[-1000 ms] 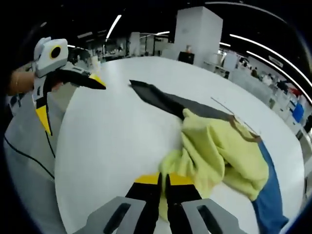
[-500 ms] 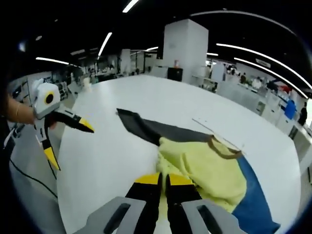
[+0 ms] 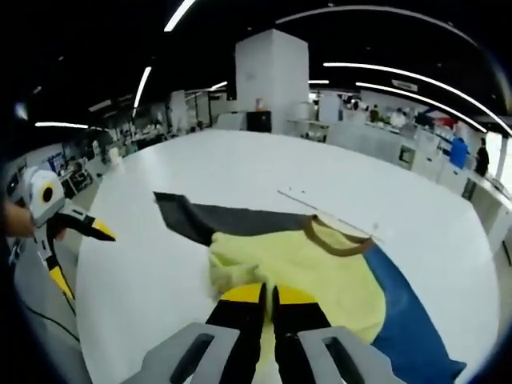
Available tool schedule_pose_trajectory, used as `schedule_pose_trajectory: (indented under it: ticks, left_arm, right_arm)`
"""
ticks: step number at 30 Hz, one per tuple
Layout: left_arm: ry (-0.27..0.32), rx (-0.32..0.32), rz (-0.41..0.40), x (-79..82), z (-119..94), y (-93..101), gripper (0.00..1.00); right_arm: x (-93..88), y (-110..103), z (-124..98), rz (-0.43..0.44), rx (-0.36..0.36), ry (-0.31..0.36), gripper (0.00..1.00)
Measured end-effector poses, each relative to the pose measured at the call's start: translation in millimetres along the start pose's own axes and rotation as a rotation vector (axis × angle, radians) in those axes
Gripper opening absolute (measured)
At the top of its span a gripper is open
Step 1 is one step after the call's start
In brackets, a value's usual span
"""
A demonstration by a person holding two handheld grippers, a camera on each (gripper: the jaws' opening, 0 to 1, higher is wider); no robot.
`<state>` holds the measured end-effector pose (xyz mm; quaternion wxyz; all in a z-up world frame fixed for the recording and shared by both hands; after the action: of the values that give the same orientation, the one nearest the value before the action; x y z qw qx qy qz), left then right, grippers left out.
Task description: Fold the garment on the visible template until the final outline fits inside the template.
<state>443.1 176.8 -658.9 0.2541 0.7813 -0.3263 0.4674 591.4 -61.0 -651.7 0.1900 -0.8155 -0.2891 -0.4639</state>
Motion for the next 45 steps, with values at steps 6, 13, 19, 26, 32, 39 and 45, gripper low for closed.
schedule_pose_trajectory:
  ticks: [6,13,19,26,32,39,45]
  left_arm:
    - [-0.015,-0.006,-0.008,-2.7,3.7,-0.5,0.68]
    - [-0.020,0.004,-0.030,-4.6,7.4,-4.8,0.64]
    - [-0.020,0.011,-0.039,-2.2,12.3,-7.0,0.61]
    - [0.005,-0.016,-0.062,10.6,28.1,-3.3,0.52]
    - [0.047,-0.048,-0.086,25.7,49.4,5.0,0.47]
    - [0.077,-0.056,-0.107,37.4,72.4,9.2,0.42]
    - [0.098,-0.048,-0.135,43.7,93.8,11.1,0.36]
  right_arm:
    - [-8.6,15.9,8.7,0.059,-0.035,-0.015,0.00]
    - [-17.5,21.5,13.2,0.105,-0.045,-0.031,0.00]
    - [-23.2,23.7,15.8,0.127,-0.046,-0.048,0.00]
    - [-20.7,18.0,9.8,0.126,-0.041,-0.032,0.00]
    - [-18.4,17.9,6.0,0.132,-0.032,-0.022,0.00]
    - [-19.3,18.6,3.5,0.149,-0.019,-0.014,0.00]
    - [-20.6,16.4,1.9,0.156,-0.008,-0.017,0.00]
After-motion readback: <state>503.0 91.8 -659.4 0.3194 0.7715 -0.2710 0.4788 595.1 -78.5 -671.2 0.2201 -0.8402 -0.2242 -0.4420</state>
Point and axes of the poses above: the point that each gripper's makers call its tool centre point, and the gripper's own axes: z roughly forward along the fingers, y roughly to its right, x roughly out of its top, the point moved 6 cm from there along -z, roughly backward along the fingers, and after that the axes turned 5 degrees about y, right-handed, at the moved point
